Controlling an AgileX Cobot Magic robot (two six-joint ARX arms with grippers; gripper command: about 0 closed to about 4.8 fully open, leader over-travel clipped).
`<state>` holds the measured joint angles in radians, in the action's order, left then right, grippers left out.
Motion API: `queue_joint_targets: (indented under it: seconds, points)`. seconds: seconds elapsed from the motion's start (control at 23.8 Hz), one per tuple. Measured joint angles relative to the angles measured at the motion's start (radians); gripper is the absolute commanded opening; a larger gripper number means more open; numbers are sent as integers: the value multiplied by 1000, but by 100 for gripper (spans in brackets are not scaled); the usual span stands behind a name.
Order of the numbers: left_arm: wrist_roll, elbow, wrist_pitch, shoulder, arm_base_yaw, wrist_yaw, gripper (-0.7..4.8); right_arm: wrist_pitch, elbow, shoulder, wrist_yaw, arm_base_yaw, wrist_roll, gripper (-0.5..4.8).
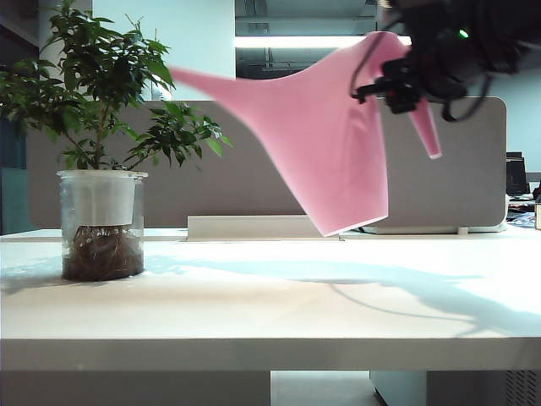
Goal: Pick up the watering can from the table, water the potted plant, and put the can back.
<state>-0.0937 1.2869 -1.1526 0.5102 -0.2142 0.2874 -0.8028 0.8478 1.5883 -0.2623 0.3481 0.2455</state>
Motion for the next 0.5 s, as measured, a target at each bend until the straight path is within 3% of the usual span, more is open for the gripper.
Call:
queue_joint_targets:
  seconds: [0.25,0.5]
  points:
    - [0,0,0,0,0,0,-5,-208,-109,105,5,-108,-199,-6]
    - [0,0,0,0,0,0,-5,-292,-119,195,114,-115,-227,-6]
